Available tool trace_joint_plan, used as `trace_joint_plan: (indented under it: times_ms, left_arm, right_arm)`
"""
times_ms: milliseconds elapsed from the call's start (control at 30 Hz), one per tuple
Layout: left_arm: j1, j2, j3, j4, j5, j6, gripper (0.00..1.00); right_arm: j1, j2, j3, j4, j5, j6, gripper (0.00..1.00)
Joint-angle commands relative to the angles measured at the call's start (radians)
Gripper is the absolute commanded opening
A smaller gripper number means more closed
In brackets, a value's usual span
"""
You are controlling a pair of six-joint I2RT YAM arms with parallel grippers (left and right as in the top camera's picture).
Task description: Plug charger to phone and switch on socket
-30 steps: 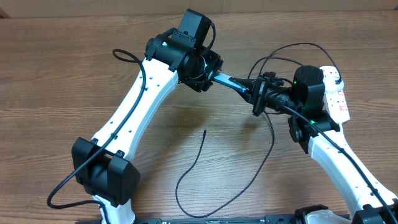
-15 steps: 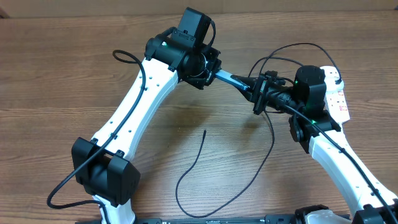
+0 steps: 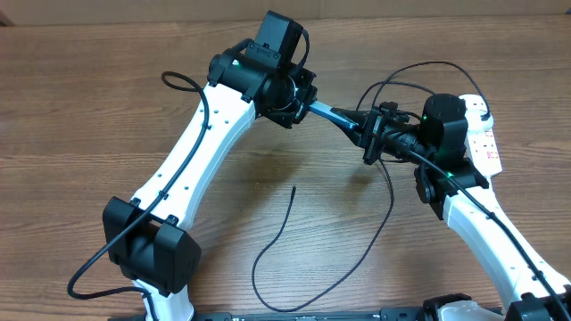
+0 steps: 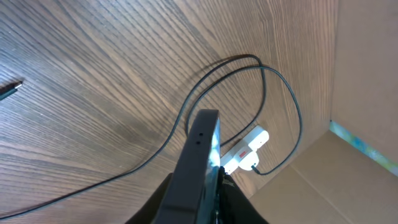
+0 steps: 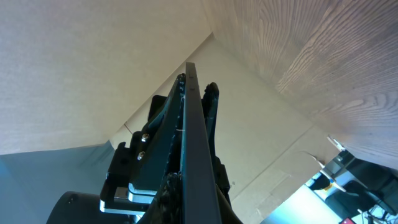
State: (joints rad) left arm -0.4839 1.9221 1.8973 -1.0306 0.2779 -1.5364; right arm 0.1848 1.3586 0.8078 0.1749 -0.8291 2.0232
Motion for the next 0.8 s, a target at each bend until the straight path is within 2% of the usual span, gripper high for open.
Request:
trace_joint_plan:
  times_ms: [0, 33, 100, 133, 400, 633, 767]
  left_arm:
    - [-0.006, 0.02, 0.003, -0.034, -0.023, 0.079, 0.32]
    - [-0.006, 0.02, 0.003, -0.034, -0.024, 0.08, 0.27]
    - [-0.006, 0.02, 0.003, -0.03, -0.025, 0.098, 0.08]
    - [-0.006, 0.02, 0.003, -0.027, -0.026, 0.11, 0.04]
    - [-0.006, 0.02, 0.003, -0.027, -0.026, 0.119, 0.04]
    - [-0.006, 0.02, 0.003, -0.027, -0.026, 0.119, 0.04]
    - [-0.006, 0.02, 0.003, -0.027, -0.026, 0.119, 0.04]
  right_arm:
    - [0.01, -0.023, 0.023, 0.014, -0.035, 0.138, 0.04]
    - [0.01, -0.023, 0.023, 0.014, -0.035, 0.138, 0.04]
    - [0.01, -0.023, 0.023, 0.014, -0.035, 0.138, 0.04]
    - [0.01, -0.023, 0.023, 0.014, -0.035, 0.138, 0.04]
    - [0.01, -0.023, 0.023, 0.014, -0.031, 0.138, 0.05]
    - [0.01, -0.023, 0.023, 0.014, -0.032, 0.138, 0.17]
    - [0.01, -0.023, 0.023, 0.014, -0.032, 0.138, 0.21]
